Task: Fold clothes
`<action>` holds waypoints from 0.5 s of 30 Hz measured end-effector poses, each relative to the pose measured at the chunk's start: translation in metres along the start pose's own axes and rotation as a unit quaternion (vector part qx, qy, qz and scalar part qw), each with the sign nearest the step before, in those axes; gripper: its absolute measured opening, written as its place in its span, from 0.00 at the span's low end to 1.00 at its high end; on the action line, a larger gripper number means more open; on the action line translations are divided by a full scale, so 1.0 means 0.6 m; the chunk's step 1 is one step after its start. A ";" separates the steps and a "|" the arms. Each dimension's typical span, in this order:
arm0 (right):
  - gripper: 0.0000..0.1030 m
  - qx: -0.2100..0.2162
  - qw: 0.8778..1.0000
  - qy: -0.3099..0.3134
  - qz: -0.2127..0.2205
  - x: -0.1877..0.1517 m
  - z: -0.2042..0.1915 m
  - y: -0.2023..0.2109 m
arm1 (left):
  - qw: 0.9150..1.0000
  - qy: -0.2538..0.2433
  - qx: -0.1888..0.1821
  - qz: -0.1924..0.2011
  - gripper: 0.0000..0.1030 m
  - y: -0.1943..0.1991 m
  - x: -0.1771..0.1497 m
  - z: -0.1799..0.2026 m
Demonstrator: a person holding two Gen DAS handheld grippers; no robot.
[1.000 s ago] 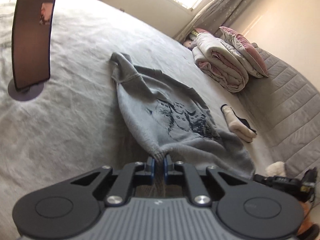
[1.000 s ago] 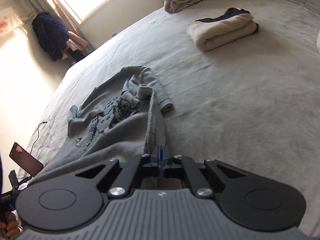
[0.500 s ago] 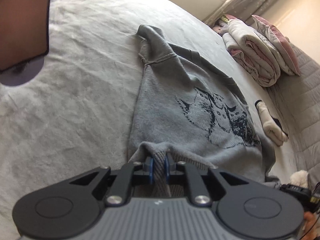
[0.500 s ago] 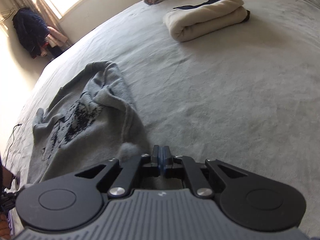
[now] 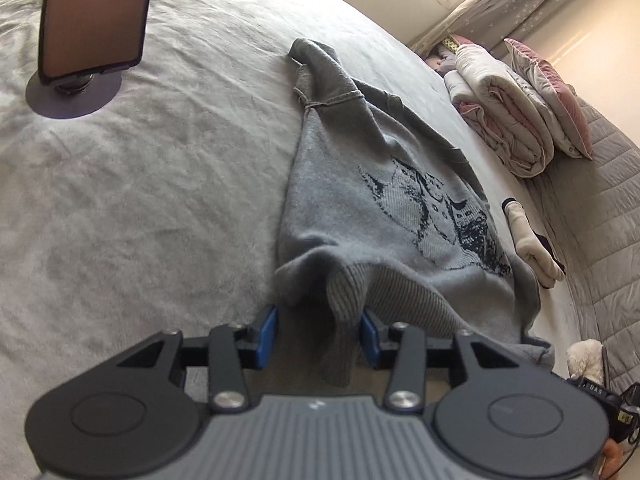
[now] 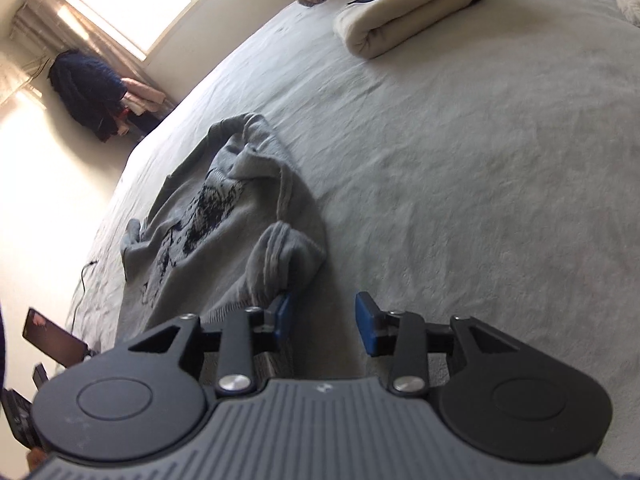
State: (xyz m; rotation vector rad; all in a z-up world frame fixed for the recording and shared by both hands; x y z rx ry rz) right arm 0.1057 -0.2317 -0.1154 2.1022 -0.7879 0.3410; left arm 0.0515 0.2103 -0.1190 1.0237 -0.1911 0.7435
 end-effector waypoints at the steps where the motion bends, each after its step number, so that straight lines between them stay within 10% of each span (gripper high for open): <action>1: 0.38 -0.002 1.000 0.004 0.003 -0.003 -0.002 -0.001 | 1.000 0.003 0.000 0.003 0.43 0.002 -0.002 0.000; 15: 0.41 0.004 0.995 0.096 -0.015 -0.043 -0.044 -0.011 | 0.999 -0.026 0.037 0.021 0.40 -0.002 -0.027 0.023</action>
Point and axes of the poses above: each gripper's, at about its wrist camera, not at the fingertips, and y roughly against the way its jaws point, z to its right, x to its top, the point moved 9 cm from there along -y, roughly the way its jaws point, and after that the axes turned 2 degrees about x, right-handed, at the moved point
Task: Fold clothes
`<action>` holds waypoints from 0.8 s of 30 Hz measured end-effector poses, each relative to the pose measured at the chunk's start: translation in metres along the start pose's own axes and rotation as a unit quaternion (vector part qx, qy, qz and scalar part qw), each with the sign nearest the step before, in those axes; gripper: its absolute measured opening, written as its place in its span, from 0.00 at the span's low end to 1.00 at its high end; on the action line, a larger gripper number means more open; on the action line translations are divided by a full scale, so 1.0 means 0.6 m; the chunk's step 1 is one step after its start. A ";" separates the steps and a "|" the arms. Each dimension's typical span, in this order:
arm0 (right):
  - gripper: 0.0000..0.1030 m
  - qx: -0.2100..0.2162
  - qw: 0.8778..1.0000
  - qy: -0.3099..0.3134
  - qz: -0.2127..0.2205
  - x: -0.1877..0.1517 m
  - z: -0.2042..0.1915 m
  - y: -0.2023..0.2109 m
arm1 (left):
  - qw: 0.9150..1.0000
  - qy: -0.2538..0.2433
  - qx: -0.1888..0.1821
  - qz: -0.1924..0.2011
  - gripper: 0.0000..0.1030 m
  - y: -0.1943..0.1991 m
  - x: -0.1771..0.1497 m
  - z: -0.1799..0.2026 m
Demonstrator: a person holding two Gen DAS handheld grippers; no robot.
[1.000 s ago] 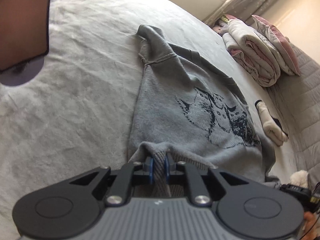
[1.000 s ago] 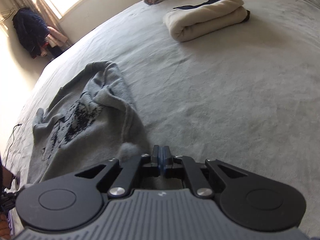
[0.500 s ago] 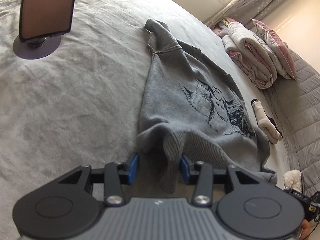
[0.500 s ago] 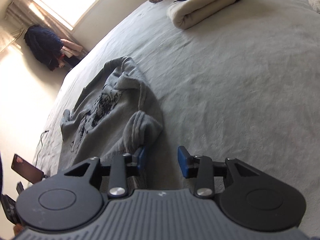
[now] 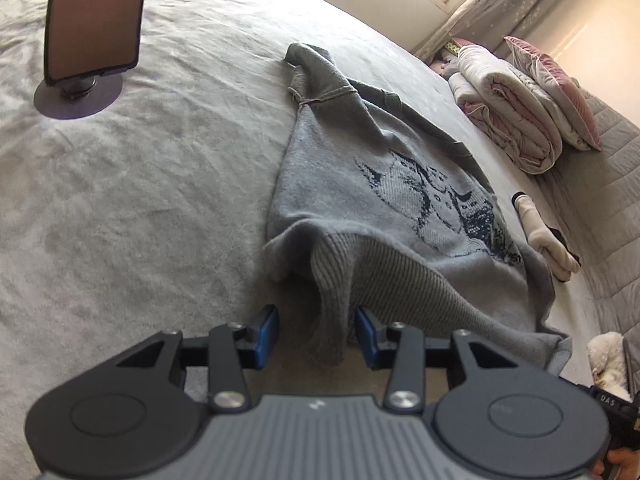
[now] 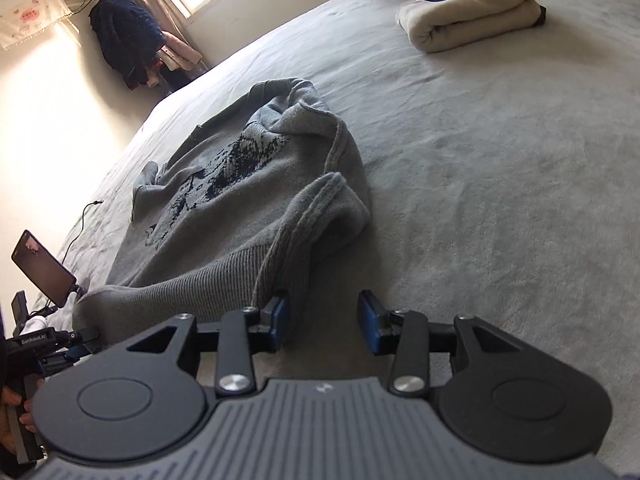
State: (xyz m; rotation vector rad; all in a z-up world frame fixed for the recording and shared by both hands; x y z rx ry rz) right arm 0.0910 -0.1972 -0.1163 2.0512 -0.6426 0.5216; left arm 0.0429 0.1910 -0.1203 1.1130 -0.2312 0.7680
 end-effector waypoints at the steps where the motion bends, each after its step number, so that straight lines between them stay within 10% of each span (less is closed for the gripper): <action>1: 0.41 0.006 1.000 -0.004 0.002 0.001 -0.003 0.000 | 1.000 0.000 0.003 0.000 0.38 0.000 0.000 0.000; 6: 0.41 0.036 0.999 -0.023 0.008 0.007 -0.015 0.001 | 1.000 0.007 -0.001 -0.013 0.14 -0.004 -0.002 -0.007; 20: 0.40 0.058 0.997 -0.040 0.016 0.028 -0.047 -0.042 | 1.000 0.012 -0.002 -0.011 0.12 -0.011 -0.004 0.000; 24: 0.10 0.045 0.999 -0.024 0.015 0.031 -0.050 -0.041 | 1.000 0.014 -0.013 -0.017 0.06 -0.003 -0.007 0.002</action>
Point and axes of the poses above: each gripper's, at about its wrist camera, not at the fingertips, and y roughly against the way its jaws point, z to its right, x to its top, the point moved 9 cm from there along -y, roughly the way its jaws point, and after that the axes turned 2 degrees about x, right-handed, at the moved point
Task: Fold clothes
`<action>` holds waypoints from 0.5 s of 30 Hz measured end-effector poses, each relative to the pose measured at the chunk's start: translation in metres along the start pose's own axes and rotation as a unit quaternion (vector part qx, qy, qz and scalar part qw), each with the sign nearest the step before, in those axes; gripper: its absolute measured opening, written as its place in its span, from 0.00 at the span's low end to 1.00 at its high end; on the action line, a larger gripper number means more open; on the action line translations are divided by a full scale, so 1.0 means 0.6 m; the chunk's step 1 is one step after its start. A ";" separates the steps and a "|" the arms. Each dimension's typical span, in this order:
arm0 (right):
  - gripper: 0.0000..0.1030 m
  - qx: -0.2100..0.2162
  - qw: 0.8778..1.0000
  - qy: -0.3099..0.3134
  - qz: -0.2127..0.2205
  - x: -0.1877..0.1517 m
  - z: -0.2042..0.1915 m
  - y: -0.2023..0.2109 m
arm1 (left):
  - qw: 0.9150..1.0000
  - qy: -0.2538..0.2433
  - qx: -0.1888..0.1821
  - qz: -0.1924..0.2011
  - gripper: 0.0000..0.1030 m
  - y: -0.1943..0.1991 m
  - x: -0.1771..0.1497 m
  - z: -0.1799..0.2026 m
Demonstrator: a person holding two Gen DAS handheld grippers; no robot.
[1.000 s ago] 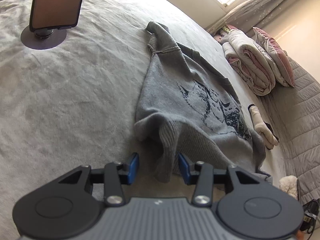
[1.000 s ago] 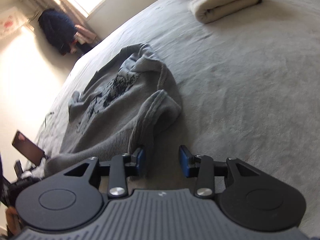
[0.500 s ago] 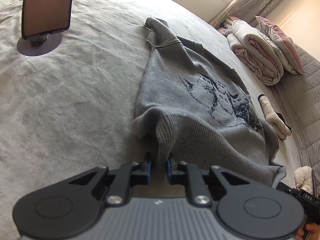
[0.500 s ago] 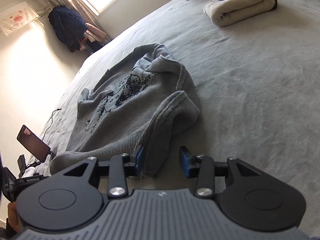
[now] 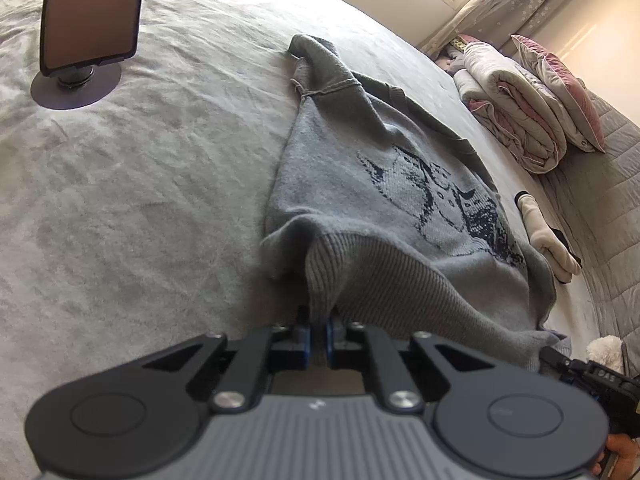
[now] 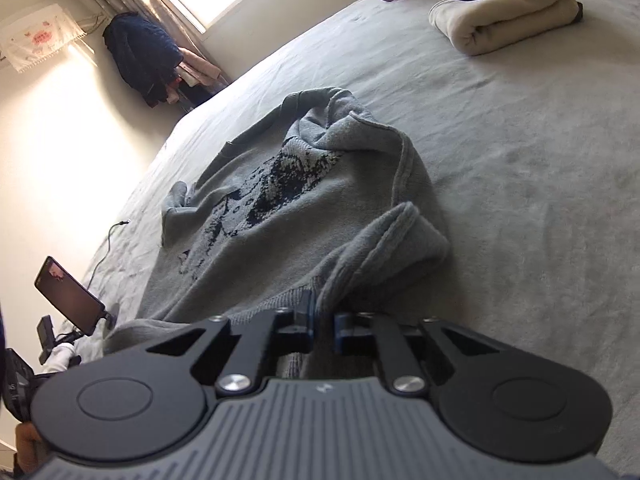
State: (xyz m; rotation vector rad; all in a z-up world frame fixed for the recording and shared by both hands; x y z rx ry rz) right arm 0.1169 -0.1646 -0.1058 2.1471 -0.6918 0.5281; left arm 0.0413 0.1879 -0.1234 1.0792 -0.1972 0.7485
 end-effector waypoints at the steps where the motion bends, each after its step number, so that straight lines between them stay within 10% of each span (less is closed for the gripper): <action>1: 0.09 0.002 1.000 -0.001 0.002 0.002 0.002 0.006 | 1.000 0.004 -0.008 -0.006 0.06 0.003 -0.002 0.001; 15: 0.07 -0.001 1.000 0.001 -0.001 0.024 0.035 0.150 | 0.987 0.053 -0.116 -0.100 0.04 0.110 -0.041 0.001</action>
Point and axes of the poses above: each gripper's, at about its wrist camera, not at the fingertips, and y roughly against the way its jaws point, z to its right, x to its top, the point moved 9 cm from there along -y, roughly the way its jaws point, and after that the axes turned 2 degrees about x, right-handed, at the moved point
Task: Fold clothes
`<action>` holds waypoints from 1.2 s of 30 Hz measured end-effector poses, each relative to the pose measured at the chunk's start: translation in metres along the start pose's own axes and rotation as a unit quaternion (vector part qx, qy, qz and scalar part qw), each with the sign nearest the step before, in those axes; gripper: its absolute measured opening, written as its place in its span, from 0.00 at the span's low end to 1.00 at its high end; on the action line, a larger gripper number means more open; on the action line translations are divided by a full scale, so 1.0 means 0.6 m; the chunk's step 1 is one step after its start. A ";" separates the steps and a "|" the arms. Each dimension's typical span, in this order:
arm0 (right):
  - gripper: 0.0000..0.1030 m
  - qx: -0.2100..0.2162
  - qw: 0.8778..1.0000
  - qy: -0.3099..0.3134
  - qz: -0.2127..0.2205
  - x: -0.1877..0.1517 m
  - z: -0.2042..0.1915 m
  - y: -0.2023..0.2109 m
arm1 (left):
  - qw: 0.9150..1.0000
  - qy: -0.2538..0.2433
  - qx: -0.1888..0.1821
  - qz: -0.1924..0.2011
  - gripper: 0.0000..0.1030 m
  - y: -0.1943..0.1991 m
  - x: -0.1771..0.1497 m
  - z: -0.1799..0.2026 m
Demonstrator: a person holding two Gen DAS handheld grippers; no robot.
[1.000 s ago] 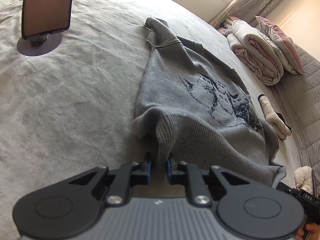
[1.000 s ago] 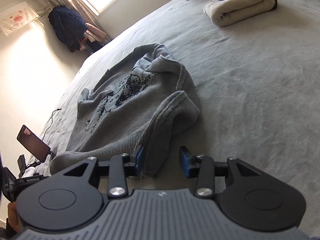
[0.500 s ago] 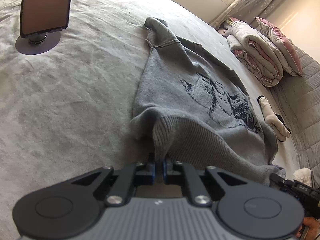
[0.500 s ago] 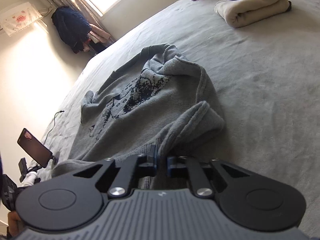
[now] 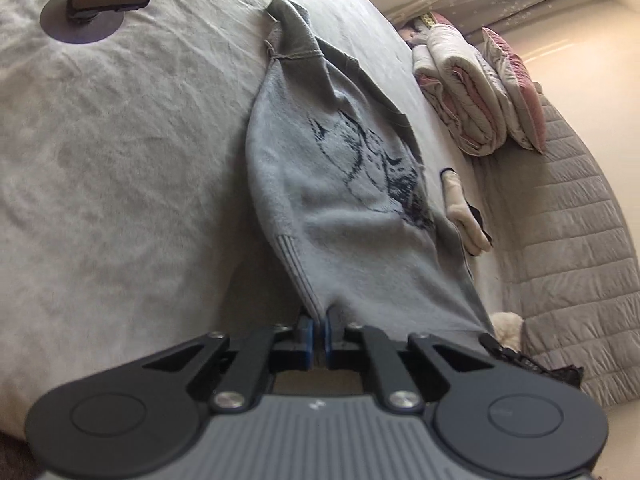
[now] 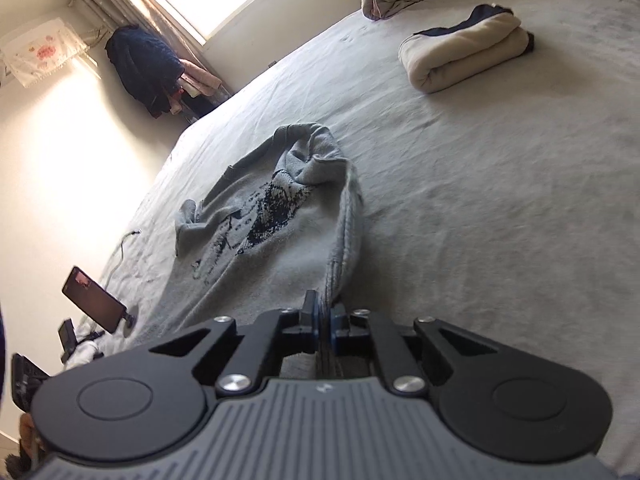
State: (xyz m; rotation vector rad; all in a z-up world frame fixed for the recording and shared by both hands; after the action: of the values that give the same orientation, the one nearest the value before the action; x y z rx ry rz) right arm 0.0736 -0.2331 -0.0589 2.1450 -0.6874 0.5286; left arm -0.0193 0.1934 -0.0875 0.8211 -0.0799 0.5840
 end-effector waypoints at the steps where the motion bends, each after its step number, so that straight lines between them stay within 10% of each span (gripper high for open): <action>1: 0.07 -0.008 1.000 0.007 -0.004 -0.003 0.001 0.006 | 1.000 -0.002 -0.001 -0.005 0.04 0.005 -0.007 0.002; 36: 0.15 -0.045 0.990 -0.007 -0.132 -0.129 0.063 0.011 | 0.988 -0.047 0.117 -0.094 0.10 -0.005 -0.084 -0.061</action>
State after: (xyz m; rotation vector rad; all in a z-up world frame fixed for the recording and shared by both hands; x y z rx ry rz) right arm 0.0156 -0.2439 -0.1218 2.1139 -0.4155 0.3345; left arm -0.0658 0.1946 -0.1288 1.0716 -0.0182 0.3797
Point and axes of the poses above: each gripper's, at about its wrist camera, not at the fingertips, and y roughly against the way its jaws point, z to its right, x to its top, the point moved 9 cm from there along -y, roughly the way its jaws point, and after that the axes turned 2 degrees about x, right-handed, at the moved point
